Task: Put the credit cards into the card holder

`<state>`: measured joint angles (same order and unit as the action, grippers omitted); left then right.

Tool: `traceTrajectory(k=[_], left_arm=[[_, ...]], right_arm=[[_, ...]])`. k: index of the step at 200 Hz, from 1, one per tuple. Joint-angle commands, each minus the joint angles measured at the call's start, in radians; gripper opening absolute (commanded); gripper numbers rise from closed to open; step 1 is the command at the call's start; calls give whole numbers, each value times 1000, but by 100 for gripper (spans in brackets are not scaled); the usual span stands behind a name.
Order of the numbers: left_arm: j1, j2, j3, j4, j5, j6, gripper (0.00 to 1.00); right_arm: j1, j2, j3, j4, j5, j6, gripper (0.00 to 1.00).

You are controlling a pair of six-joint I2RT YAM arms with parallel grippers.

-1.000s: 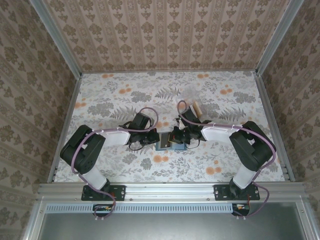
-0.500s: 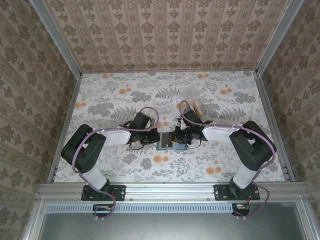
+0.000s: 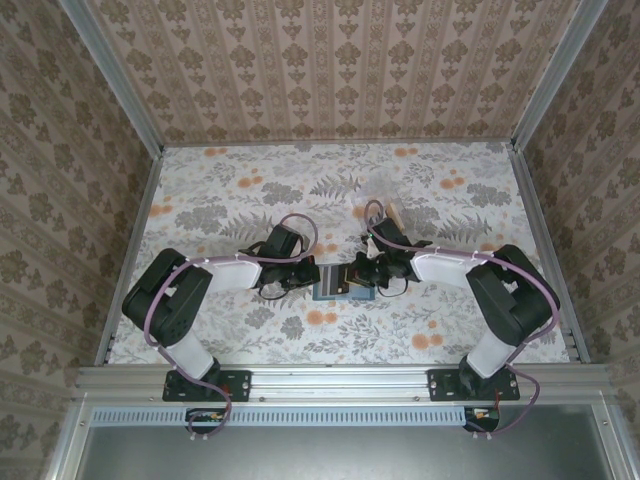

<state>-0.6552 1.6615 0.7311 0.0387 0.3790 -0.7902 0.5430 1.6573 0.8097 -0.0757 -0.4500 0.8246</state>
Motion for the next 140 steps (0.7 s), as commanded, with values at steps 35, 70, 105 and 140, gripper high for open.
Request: traceTrajectory(k=[35,70,105,140], left_arm=[[-3,44,-12,-104,-59,7,5],[-3,40,-15,-99,-57,5,5],[-3,37,-15,-99,-57,5,5],[-3,35,-15,-104,-59,5,5]], right_arm=[[-9,14,-20,-34,-15,-9,8],[13,61,14,2,-47,0,10],[46,125,60,23,-53,19,11],[54,114,80,-11,-15,20,18]])
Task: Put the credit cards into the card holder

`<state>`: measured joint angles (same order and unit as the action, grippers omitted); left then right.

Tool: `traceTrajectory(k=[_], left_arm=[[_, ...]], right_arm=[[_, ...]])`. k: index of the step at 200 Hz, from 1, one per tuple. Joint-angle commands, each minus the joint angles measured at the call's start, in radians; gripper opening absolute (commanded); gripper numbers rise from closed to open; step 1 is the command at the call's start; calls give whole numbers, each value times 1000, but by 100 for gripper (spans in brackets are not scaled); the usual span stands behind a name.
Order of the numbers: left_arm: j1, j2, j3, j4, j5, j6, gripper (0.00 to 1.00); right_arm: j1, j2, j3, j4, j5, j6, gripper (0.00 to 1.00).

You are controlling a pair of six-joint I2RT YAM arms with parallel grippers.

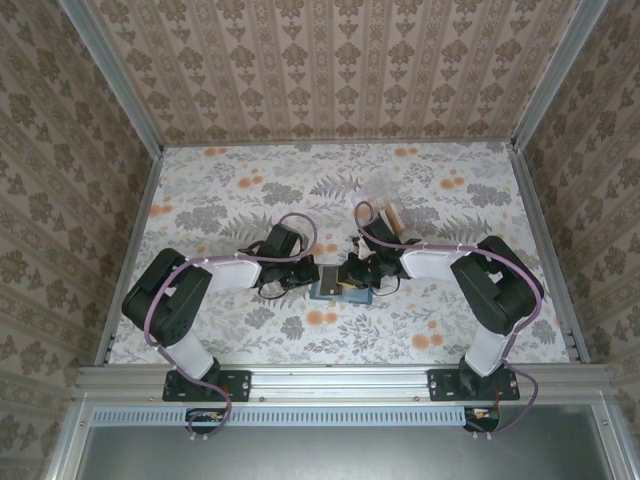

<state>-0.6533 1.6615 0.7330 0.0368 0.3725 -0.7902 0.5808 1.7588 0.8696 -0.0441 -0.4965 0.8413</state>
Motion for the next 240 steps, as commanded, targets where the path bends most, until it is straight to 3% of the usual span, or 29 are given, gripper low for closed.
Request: traceTrajectory(k=[1,62,126,173,240], left_arm=[[-5,34,-17,-102,-52,5,5],[-6,38,-11,-104,-52,7,5],[-5,32,-12,-100,-46,5,6],[-6,16,-22,-96,-46,-5,14],[-16,-13,-64,-53,-53,-59,22]], right_arm=[[16,10,20,-47,34,3,18],[16,-64,14,-158,114,-9,24],[32,-10,28,-96,57,18,17],[56,24,42,-41,31,48,15],[58,26,18,124,12,214,15]])
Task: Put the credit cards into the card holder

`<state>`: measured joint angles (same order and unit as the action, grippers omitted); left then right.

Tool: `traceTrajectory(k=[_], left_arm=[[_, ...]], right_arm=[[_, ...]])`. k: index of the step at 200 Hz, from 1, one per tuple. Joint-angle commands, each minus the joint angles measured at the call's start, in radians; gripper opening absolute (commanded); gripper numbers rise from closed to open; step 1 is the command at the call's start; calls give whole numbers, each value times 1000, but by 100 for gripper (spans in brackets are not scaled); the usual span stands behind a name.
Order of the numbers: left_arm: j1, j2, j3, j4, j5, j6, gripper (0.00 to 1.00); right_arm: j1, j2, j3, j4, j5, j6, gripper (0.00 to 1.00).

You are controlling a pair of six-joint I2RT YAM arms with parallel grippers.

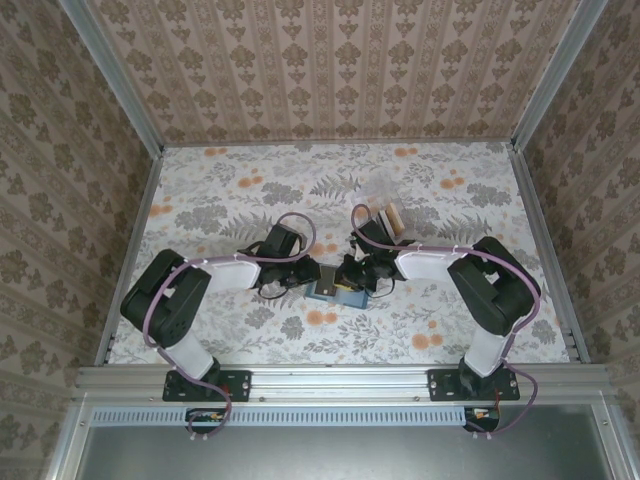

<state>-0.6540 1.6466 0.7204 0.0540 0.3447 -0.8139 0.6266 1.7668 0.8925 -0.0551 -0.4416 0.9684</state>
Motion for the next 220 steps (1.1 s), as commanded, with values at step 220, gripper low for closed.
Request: traceTrajectory(k=[220], left_arm=[[-33,-191,-4,-147,-92,32,37]], right_arm=[[-27,-27,117,-410,246,-209,17]])
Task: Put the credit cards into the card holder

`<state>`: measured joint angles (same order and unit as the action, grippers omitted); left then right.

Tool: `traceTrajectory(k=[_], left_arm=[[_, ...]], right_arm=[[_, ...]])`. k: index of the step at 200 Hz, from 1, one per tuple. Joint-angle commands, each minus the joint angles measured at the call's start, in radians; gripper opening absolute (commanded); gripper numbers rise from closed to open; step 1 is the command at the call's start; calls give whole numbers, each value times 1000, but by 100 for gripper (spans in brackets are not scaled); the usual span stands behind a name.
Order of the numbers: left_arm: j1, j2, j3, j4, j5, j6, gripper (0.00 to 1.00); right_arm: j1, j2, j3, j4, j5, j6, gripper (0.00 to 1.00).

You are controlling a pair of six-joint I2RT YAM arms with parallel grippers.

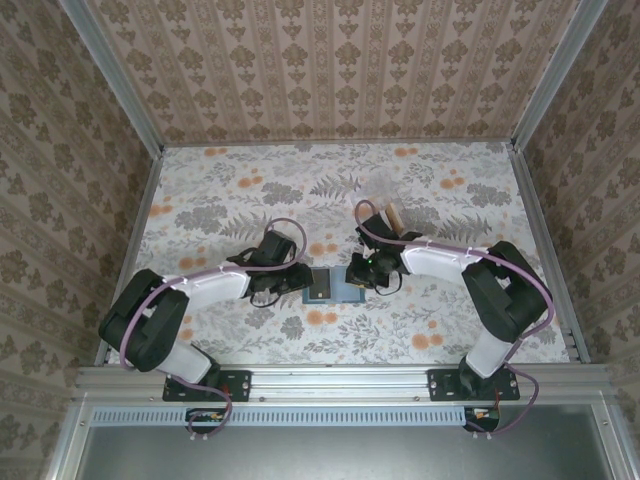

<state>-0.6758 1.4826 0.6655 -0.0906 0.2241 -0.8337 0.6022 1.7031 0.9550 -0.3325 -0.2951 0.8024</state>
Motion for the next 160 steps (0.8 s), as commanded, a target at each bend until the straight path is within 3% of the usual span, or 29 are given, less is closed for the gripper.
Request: traceTrajectory(k=[1,56,90,115,138,160], left_arm=[[-11,-26,52,-2,30,54,37],[-13,-6,75,6,26,58,33],[-9,-10,108,-7,1,74,33],[-5,-17,127,-12,-14,87,35],[2,-24,134,-15,-20,94,38],[8,-36,134,-14,-22,96,41]], right_arm=[[-2,41,57,-136,105,-44,17],[-2,-5,110,-191,117,-79,18],[-36,-104,253,-382,306,-194,25],[-144,-131,342,-454,392,-283,35],[-284,-123,383,-427,321,-332,49],[-398,-75,419,-384,193,-339,54]])
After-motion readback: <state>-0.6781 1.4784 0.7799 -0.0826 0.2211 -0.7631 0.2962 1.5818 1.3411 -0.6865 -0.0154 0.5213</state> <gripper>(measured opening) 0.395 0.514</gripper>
